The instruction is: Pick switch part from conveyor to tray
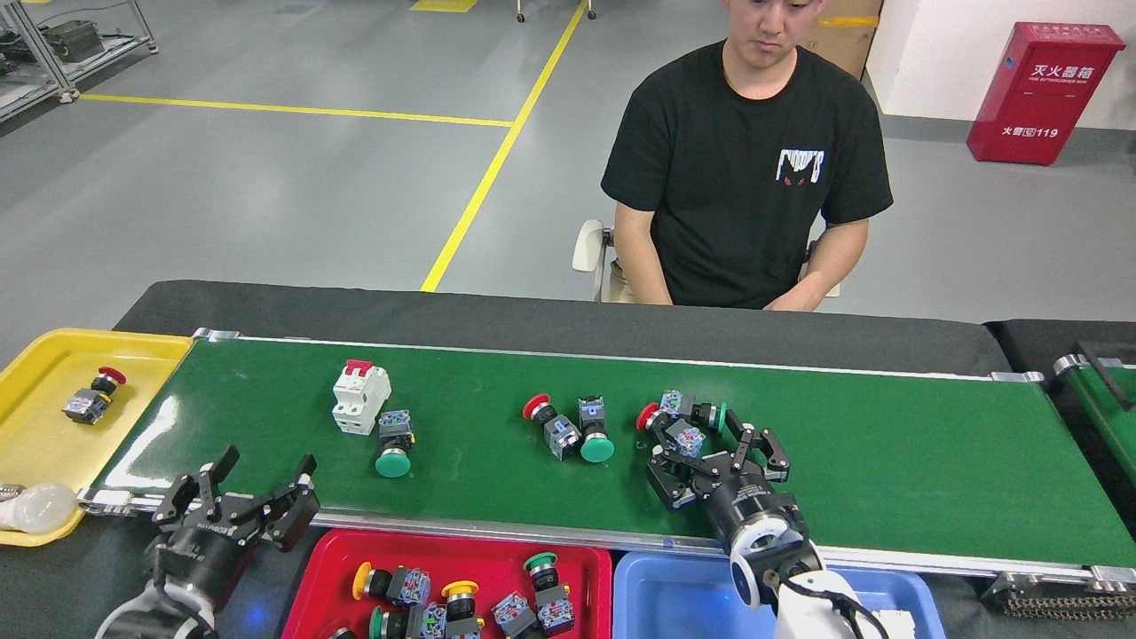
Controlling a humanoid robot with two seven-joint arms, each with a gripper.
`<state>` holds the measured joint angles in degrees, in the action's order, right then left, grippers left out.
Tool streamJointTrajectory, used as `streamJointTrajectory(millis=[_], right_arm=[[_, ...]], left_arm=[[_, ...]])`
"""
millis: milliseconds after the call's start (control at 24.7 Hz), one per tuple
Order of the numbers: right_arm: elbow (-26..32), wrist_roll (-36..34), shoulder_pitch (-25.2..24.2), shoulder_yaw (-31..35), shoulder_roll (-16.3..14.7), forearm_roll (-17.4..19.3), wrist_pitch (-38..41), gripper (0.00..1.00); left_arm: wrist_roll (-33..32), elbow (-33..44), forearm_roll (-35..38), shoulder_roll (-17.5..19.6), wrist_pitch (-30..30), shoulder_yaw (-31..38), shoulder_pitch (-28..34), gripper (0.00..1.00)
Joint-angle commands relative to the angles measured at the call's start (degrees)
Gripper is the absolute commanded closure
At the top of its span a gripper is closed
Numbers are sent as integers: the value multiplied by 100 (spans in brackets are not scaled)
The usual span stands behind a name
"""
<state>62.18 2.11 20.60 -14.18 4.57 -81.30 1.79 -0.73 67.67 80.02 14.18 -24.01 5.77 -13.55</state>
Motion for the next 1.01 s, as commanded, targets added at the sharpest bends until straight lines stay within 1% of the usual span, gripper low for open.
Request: streamJointTrajectory(millis=[0,41,81,243,446,527,608,649,689,730,770,811,851,892,932,973], right_arm=[[-13,-44,146,-14,44,-9,93,62],[-30,-18,163,-14,44,-9,164,77],[-30,-18,163,-14,53,0,216,84],[-4,-18,163,-14,123,17,260,90],[31,-18,172,-58,176,9,322,91],[128,-18,163,-102,176,9,436,91],[638,-18,31,-313,149,9,814,91],[901,-18,-136,-445,149,9,1060,91],[1174,-18,-338,-568,149,9,1333,91],[1490,-9,-566,-717,149,9,1631,91],[1727,-9,-777,-875,141,9,1877,89],[1982,-9,-996,-1077,132,0,2097,82],[2106,-18,-1111,-1218,132,0,2176,69],[2211,-35,-1234,-1447,141,0,2194,30],[2229,-44,-1278,-1640,176,0,2212,0],[2229,-53,-1278,-1780,176,0,2229,0]], left_arm=[[11,-263,40,76,-52,-226,-411,0],[11,-403,48,76,-34,-296,-535,0],[20,-491,57,67,-25,-314,-605,0],[38,-904,66,67,115,-349,-869,0],[73,-1625,75,67,397,-402,-1264,1],[99,-1836,75,76,625,-489,-1370,4],[214,-2047,75,94,1047,-533,-1396,23],[310,-2144,66,102,1188,-533,-1396,34],[433,-2232,57,111,1293,-516,-1396,48],[556,-2328,57,120,1346,-498,-1396,59],[662,-2372,48,155,1346,-498,-1396,67],[750,-2381,31,181,1320,-498,-1388,75],[785,-2372,22,181,1311,-498,-1387,80],[811,-2355,4,190,1267,-498,-1370,86],[829,-2346,-4,190,1240,-498,-1352,90],[864,-2328,-13,190,1197,-498,-1352,92]])
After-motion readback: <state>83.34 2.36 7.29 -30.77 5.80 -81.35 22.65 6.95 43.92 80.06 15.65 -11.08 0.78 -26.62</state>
